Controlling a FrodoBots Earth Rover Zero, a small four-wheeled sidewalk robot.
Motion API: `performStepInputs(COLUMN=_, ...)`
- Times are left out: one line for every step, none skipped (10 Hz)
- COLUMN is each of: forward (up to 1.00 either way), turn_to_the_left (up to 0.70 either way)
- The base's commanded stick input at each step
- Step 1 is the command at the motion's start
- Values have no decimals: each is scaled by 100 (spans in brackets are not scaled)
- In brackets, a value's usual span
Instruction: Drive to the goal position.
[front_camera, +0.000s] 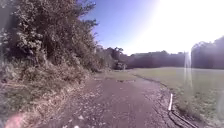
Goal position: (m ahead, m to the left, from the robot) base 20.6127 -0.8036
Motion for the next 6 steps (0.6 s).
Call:
performStepInputs(forward=0, turn_to_the_left=0)
performStepInputs(forward=0, turn_to_the_left=0)
performStepInputs(forward=5, turn_to_the_left=0)
performStepInputs(forward=5, turn_to_the_left=0)
performStepInputs(forward=0, turn_to_the_left=0)
performStepInputs(forward=2, turn_to_the_left=0)
